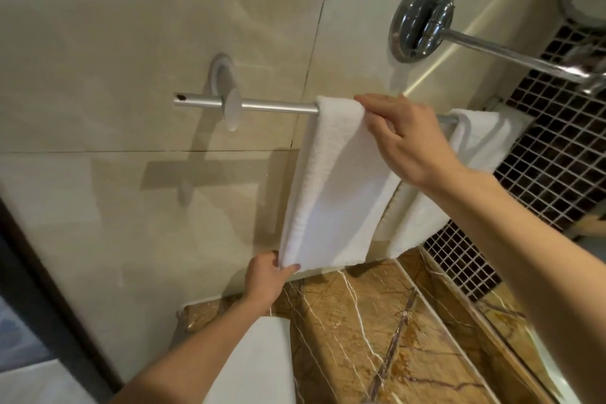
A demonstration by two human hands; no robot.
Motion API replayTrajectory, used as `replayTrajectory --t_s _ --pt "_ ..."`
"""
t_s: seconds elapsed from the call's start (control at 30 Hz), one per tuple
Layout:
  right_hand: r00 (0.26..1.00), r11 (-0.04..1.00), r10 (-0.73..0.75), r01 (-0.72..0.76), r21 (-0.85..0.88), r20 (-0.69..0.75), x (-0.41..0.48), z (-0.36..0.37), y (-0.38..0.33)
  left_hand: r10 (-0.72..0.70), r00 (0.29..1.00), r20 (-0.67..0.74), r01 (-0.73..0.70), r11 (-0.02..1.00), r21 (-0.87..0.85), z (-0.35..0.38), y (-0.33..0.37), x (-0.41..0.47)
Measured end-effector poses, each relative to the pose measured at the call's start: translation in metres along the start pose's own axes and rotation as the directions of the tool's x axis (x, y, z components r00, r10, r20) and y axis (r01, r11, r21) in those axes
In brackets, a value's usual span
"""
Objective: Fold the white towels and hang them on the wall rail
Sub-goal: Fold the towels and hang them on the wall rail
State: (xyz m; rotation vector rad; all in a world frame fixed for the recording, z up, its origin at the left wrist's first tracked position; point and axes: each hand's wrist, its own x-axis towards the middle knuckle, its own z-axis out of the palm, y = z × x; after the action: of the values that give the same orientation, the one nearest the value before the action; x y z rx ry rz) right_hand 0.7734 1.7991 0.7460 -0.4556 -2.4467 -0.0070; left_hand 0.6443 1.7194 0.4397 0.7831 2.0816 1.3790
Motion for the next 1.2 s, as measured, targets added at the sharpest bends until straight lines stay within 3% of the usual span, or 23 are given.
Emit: replayTrajectory --t_s 0.53,0.9,1.07,1.2 --pt "0.994 0.995 0.099 -0.1 -0.022 -0.055 -0.016 -0.017 0.052 0.053 0.994 0.1 -0.053 0.999 -0.003 0.058 0.017 0.009" --pt "0.993 0.993 0.105 -0.108 -0.055 -0.052 -0.015 -0.014 0.063 0.088 0.99 0.112 -0.089 0.996 0.003 0.057 0.025 0.006" --pt "0.99 0.985 0.14 -0.138 -0.105 0.005 -0.013 -0.016 0.055 0.193 0.974 0.118 -0.208 0.969 0.132 0.041 0.032 -0.001" --pt "0.979 0.968 0.202 -0.199 -0.15 0.005 -0.023 -0.015 0.042 0.237 0.965 0.109 -0.247 0.965 0.084 0.028 0.039 -0.006"
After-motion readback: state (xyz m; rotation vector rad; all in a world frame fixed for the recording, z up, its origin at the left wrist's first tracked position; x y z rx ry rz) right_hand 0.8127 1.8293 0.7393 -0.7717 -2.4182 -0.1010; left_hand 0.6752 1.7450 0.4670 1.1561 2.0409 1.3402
